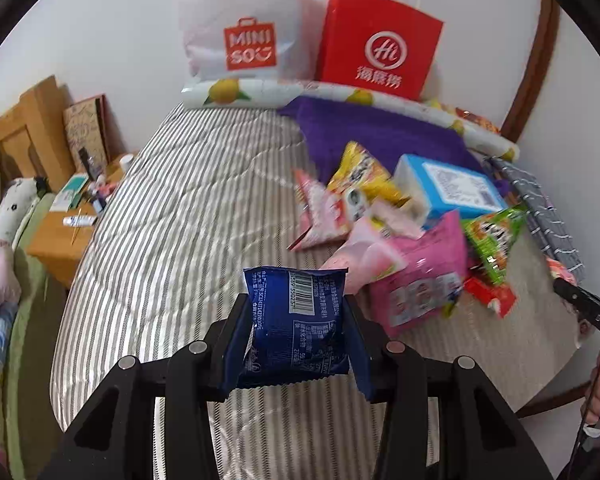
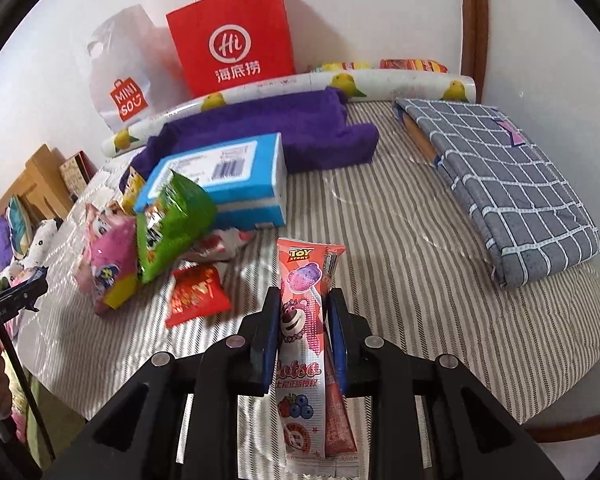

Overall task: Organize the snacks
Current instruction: 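Carry the pink lollipop pack and blue packet over the purple towel with both tools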

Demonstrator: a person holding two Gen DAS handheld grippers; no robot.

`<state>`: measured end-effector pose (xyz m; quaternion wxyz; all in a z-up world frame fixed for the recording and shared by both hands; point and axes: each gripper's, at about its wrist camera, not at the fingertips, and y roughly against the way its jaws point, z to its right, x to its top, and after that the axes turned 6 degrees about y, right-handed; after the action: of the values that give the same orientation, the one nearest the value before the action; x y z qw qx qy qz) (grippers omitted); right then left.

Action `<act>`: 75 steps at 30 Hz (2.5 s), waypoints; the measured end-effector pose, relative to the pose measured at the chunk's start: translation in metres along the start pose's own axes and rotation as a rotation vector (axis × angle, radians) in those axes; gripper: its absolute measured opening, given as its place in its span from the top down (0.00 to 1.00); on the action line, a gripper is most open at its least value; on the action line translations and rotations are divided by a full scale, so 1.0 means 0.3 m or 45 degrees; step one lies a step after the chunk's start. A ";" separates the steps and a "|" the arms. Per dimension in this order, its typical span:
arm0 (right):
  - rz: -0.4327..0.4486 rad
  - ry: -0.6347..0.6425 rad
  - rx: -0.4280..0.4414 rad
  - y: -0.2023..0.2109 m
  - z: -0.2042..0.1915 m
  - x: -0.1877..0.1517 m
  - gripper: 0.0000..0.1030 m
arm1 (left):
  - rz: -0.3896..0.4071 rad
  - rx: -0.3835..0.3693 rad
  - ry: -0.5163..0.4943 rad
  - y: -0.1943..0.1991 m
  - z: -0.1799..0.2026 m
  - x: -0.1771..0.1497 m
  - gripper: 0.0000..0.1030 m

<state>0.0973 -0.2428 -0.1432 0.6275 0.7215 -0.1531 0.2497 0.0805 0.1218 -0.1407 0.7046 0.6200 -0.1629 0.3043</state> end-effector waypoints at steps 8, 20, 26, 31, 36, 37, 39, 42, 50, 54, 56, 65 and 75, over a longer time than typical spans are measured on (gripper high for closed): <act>0.031 0.013 -0.036 0.043 -0.025 0.077 0.78 | 0.040 -0.087 -0.043 0.043 0.101 0.088 0.59; 0.074 0.051 -0.059 0.030 -0.042 0.262 0.78 | 0.063 -0.122 -0.084 0.020 0.218 0.269 0.59; 0.098 0.075 -0.028 0.010 -0.045 0.418 0.78 | 0.084 -0.096 -0.104 -0.021 0.257 0.393 0.59; 0.115 0.110 -0.006 -0.022 -0.057 0.575 0.78 | 0.086 -0.100 -0.091 -0.058 0.282 0.496 0.59; 0.145 0.120 0.045 -0.065 -0.063 0.710 0.77 | 0.107 -0.087 -0.082 -0.104 0.297 0.610 0.59; 0.153 0.124 0.050 -0.077 -0.064 0.739 0.77 | 0.110 -0.086 -0.083 -0.114 0.300 0.629 0.59; 0.169 0.136 0.054 -0.103 -0.070 0.792 0.77 | 0.107 -0.087 -0.080 -0.139 0.304 0.664 0.59; 0.177 0.146 0.083 -0.153 -0.073 0.854 0.77 | 0.085 -0.093 -0.079 -0.198 0.310 0.720 0.59; 0.102 0.180 0.110 -0.354 -0.063 0.952 0.77 | 0.029 -0.108 -0.080 -0.362 0.325 0.831 0.59; 0.084 0.170 0.142 -0.424 -0.049 0.984 0.77 | 0.001 -0.096 -0.088 -0.443 0.331 0.875 0.59; 0.057 0.177 0.140 -0.475 -0.046 0.985 0.77 | -0.018 -0.097 -0.093 -0.490 0.328 0.886 0.59; -0.102 0.254 0.128 -0.677 -0.067 0.955 0.76 | -0.140 -0.107 -0.072 -0.672 0.288 0.888 0.59; -0.225 0.282 0.120 -0.800 -0.078 0.905 0.76 | -0.237 -0.104 -0.099 -0.776 0.306 0.850 0.59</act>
<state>0.4465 -0.1549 -0.1902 0.6255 0.7288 -0.0066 0.2785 0.4352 0.0796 -0.1499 0.7477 0.6145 -0.1442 0.2063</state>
